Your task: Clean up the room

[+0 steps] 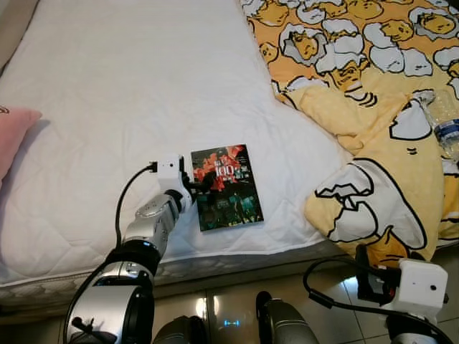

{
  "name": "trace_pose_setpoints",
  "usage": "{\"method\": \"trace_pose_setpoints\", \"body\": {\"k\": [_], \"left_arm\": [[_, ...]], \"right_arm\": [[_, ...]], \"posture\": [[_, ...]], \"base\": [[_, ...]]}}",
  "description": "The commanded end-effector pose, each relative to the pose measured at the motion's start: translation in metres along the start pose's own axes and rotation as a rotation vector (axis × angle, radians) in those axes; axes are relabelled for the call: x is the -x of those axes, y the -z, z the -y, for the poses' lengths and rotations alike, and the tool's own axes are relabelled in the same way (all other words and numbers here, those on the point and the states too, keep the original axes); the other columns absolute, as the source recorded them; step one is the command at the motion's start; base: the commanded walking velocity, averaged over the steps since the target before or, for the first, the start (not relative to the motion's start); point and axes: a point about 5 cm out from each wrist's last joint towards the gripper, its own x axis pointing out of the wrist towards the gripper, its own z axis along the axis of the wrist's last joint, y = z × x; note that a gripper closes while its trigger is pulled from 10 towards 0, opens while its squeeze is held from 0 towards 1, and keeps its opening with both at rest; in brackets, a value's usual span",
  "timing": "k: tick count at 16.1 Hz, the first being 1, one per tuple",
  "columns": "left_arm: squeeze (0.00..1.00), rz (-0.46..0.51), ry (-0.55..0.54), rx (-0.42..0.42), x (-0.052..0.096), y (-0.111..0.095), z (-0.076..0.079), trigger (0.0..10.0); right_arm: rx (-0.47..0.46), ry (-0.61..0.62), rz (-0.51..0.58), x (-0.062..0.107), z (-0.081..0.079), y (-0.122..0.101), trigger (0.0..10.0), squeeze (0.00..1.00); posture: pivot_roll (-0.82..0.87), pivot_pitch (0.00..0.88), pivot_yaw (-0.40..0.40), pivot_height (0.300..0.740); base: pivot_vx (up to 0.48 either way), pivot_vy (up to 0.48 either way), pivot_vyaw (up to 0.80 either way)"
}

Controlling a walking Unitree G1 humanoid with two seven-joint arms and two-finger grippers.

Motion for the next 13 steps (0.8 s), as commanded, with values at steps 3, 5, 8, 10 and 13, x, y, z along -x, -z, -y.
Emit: {"method": "trace_pose_setpoints", "body": {"k": [3,5,8,10,13], "left_arm": [[0.00,-0.063,0.012,-0.009,0.004,0.020,0.003,10.0],[0.00,-0.073,0.013,0.004,0.004,0.027,0.007,10.0],[0.00,-0.088,0.020,0.029,0.005,0.034,0.011,10.0],[0.00,-0.126,0.011,0.050,0.005,0.042,0.012,10.0],[0.00,-0.181,-0.009,0.147,0.002,0.048,0.014,10.0]], "right_arm": [[0.003,0.001,-0.014,0.001,0.000,0.005,10.0,0.00],[0.005,0.000,-0.013,0.000,0.000,0.005,10.0,0.00],[0.007,0.003,-0.013,-0.001,0.001,0.006,10.0,0.00],[0.013,0.008,0.003,-0.001,0.001,0.003,10.0,0.00],[0.019,0.001,0.024,-0.005,0.000,-0.003,10.0,0.00]], "posture": [[-0.20,0.174,0.040,0.736],[-0.20,0.168,0.038,0.736],[-0.21,0.167,0.037,0.736],[-0.21,0.168,0.033,0.736],[-0.21,0.177,0.025,0.736]], "base": [[0.000,0.000,0.00],[0.000,0.000,0.00],[0.000,0.000,0.00],[0.000,0.000,0.00],[0.000,0.000,0.00]]}}
